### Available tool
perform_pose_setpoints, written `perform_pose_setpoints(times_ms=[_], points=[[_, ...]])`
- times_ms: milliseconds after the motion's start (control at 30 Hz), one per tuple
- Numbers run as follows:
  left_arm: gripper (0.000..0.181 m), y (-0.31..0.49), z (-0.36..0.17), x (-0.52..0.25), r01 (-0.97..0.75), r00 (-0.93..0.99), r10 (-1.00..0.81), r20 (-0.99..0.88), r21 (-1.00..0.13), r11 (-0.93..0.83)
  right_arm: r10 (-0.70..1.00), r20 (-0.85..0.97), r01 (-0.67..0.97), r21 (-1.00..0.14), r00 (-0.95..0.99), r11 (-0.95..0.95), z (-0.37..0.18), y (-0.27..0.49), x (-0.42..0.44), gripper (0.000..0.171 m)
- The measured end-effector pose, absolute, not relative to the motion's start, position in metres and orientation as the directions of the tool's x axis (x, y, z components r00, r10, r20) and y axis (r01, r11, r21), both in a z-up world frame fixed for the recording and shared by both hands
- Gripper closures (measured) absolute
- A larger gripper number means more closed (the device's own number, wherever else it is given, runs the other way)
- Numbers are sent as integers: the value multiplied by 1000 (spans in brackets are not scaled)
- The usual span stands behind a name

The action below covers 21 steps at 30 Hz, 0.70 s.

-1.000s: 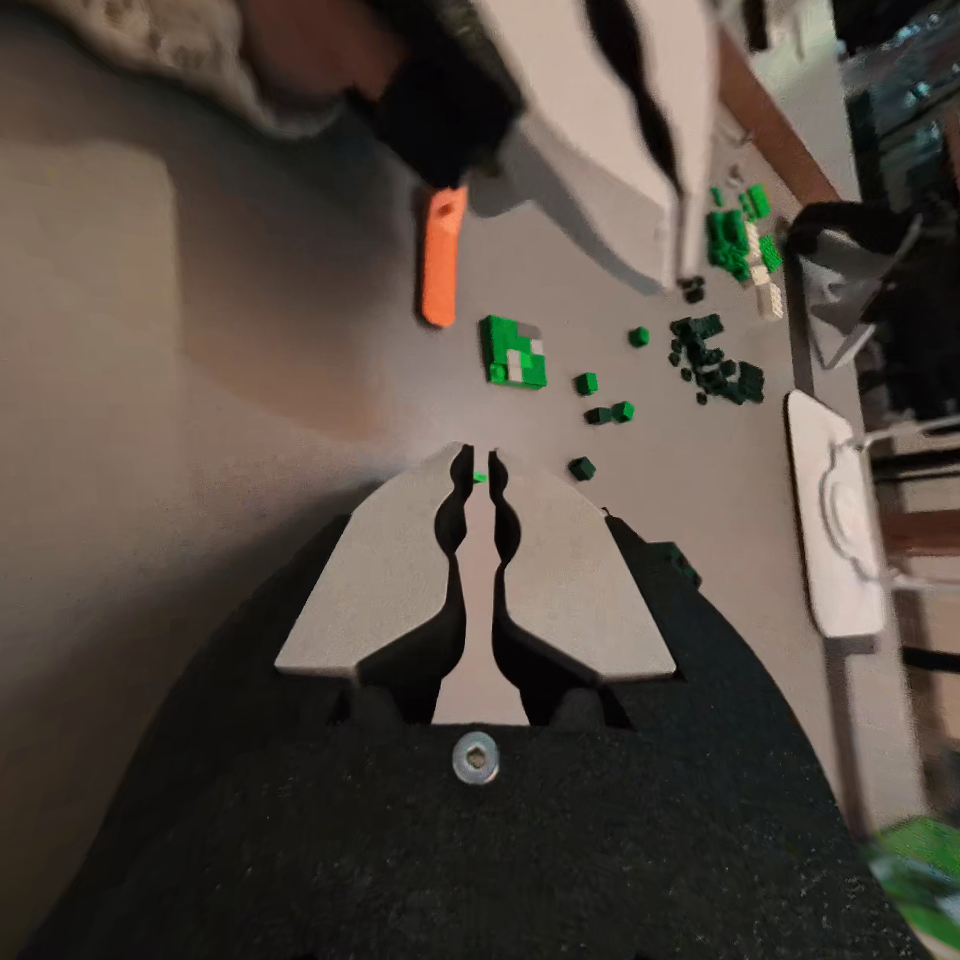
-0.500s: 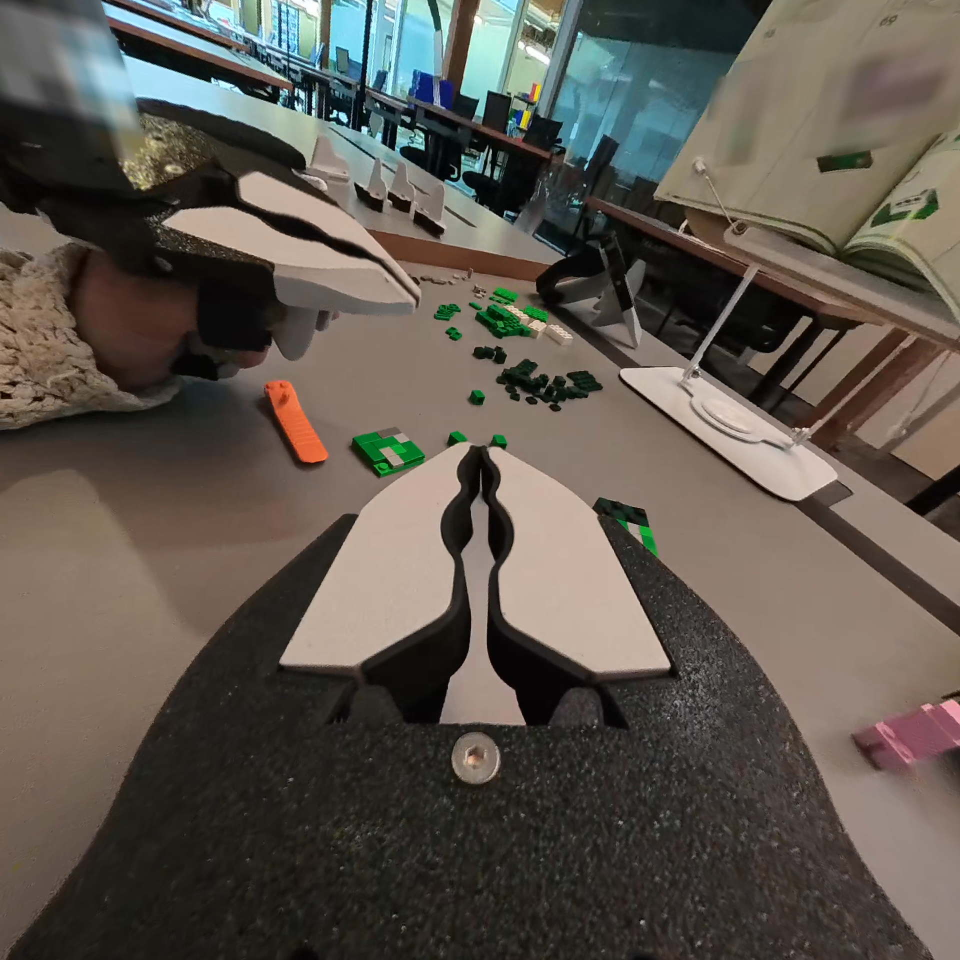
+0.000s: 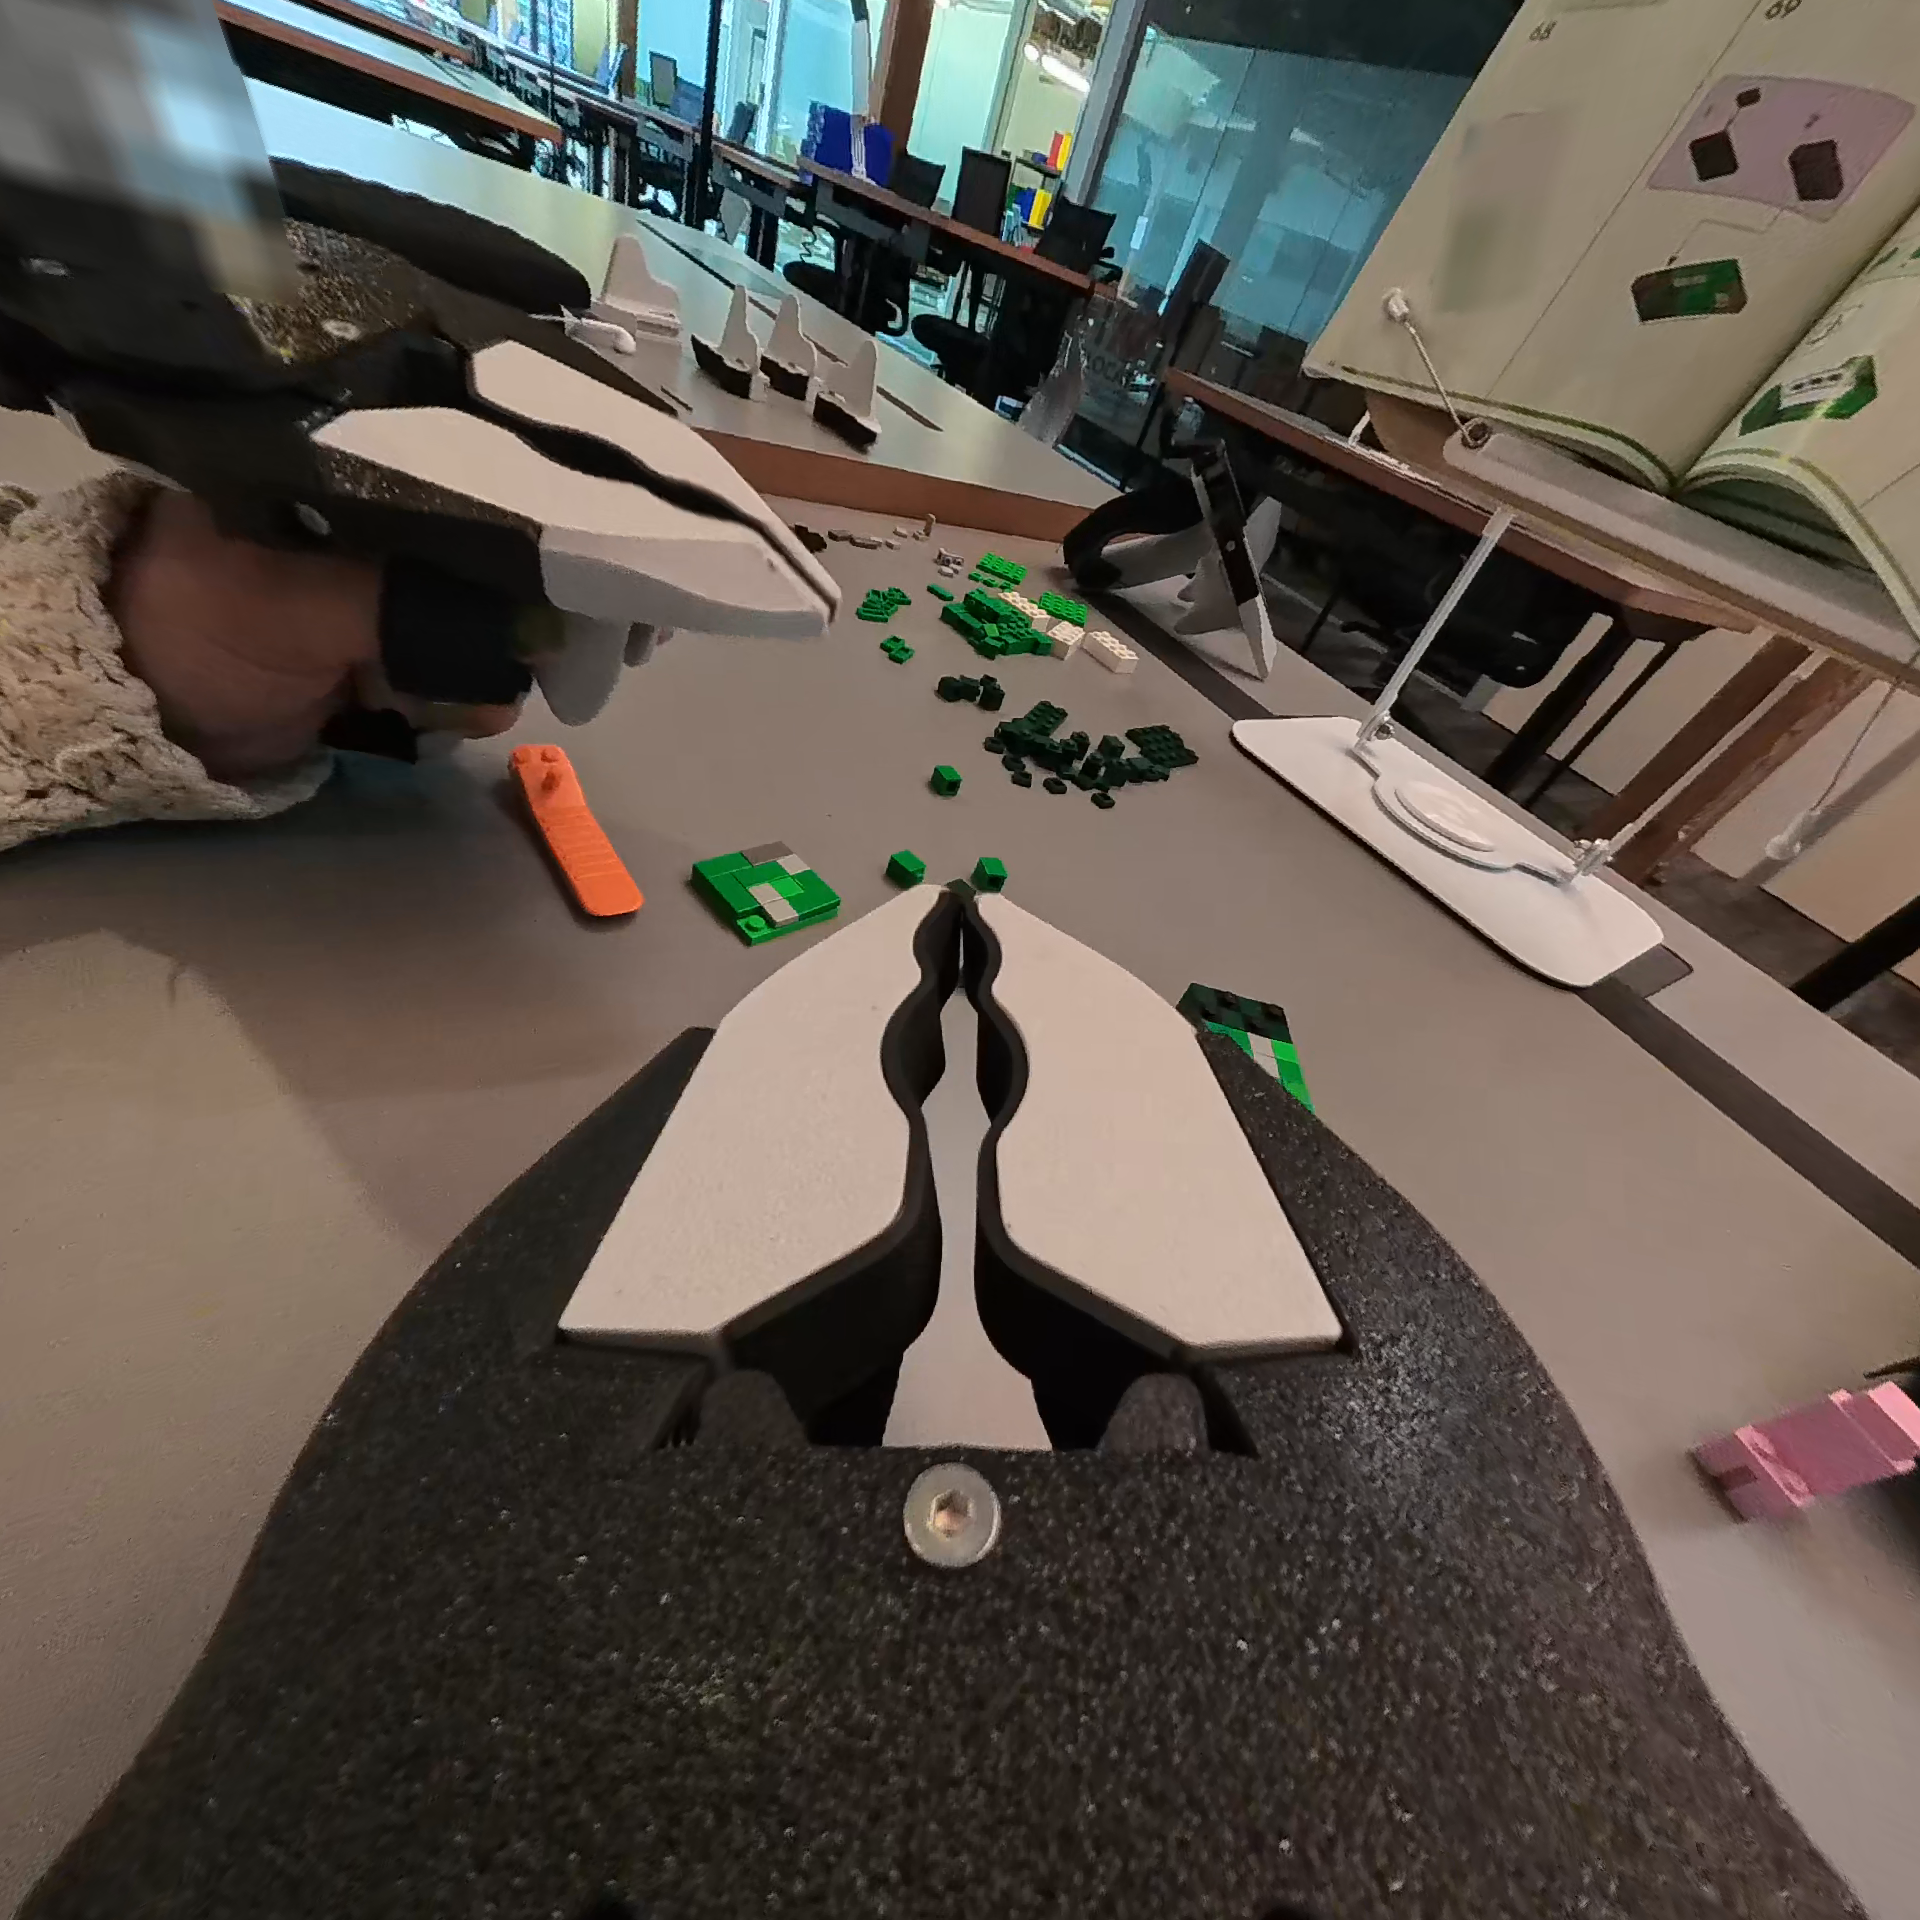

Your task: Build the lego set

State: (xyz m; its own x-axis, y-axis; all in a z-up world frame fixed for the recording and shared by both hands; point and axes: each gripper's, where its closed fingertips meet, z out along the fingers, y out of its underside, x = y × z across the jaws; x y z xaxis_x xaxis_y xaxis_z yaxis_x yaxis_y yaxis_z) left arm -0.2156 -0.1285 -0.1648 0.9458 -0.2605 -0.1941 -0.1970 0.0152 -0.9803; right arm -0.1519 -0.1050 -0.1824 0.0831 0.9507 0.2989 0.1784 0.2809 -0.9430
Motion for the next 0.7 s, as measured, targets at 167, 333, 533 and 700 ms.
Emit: perform_pose_setpoints(times_ms=[167, 333, 533, 700], points=[[181, -128, -164, -217, -173, 950, -261, -171, -985, 15, 954, 287, 168, -948, 90, 269, -181, -104, -151, 171], [181, -129, -164, -216, -176, 949, -264, -174, -984, 15, 955, 283, 166, -949, 84, 267, -181, -104, -151, 171], [181, -129, -164, -213, -186, 945, -271, -183, -982, 14, 949, 307, 188, -939, 73, 290, -184, -106, -153, 171], [181, -129, -164, -210, -189, 941, -283, -185, -982, 16, 939, 339, 214, -923, 56, 320, -188, -109, -155, 171]])
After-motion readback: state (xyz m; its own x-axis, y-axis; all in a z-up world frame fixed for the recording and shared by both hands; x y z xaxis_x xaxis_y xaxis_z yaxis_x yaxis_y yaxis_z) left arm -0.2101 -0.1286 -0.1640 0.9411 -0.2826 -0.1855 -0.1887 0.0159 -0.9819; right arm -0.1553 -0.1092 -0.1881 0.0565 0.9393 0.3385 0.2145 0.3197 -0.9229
